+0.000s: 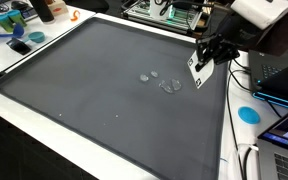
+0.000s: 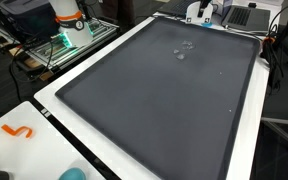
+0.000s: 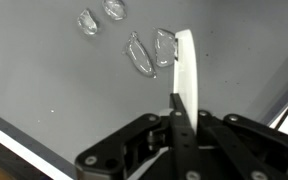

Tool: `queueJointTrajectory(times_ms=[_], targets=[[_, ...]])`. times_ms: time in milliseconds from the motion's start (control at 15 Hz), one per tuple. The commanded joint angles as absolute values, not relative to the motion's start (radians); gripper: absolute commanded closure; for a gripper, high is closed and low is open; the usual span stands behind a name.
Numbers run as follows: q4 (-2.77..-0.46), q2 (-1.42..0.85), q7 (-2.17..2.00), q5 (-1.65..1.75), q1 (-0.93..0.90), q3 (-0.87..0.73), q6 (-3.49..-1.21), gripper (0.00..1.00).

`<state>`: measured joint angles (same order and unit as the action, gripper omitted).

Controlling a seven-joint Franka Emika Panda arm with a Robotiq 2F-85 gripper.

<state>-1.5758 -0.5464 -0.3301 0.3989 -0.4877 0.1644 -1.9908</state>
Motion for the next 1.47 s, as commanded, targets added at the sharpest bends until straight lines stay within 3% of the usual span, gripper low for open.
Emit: queueJointTrajectory(times_ms=[0,1400], targets=[[-1.516,-0.59,-0.416,0.422,-0.53,0.132,-1.946,0.99],[-1.365,-0.691,-0.437,0.291,-0.499,0.124,-1.901,0.99]])
